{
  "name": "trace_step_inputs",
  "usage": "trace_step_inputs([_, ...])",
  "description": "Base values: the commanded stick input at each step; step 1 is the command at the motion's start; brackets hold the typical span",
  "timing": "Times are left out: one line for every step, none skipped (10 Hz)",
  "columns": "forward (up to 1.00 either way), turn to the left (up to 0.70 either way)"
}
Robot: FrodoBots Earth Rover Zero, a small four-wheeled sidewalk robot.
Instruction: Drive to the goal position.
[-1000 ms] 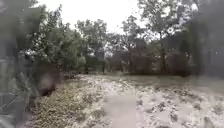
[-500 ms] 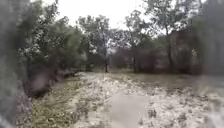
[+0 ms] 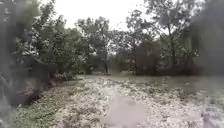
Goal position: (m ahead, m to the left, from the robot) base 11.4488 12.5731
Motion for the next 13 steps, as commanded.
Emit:
trace_step_inputs([0.7,0.0])
trace_step_inputs([0.7,0.0])
trace_step_inputs([0.7,0.0])
trace_step_inputs([0.7,0.0])
trace_step_inputs([0.7,0.0])
trace_step_inputs([0.7,0.0])
trace_step_inputs([0.7,0.0])
trace_step_inputs([0.7,0.0])
trace_step_inputs([0.7,0.0])
trace_step_inputs([0.7,0.0])
trace_step_inputs([0.7,0.0])
trace_step_inputs([0.7,0.0])
trace_step_inputs([0.7,0.0])
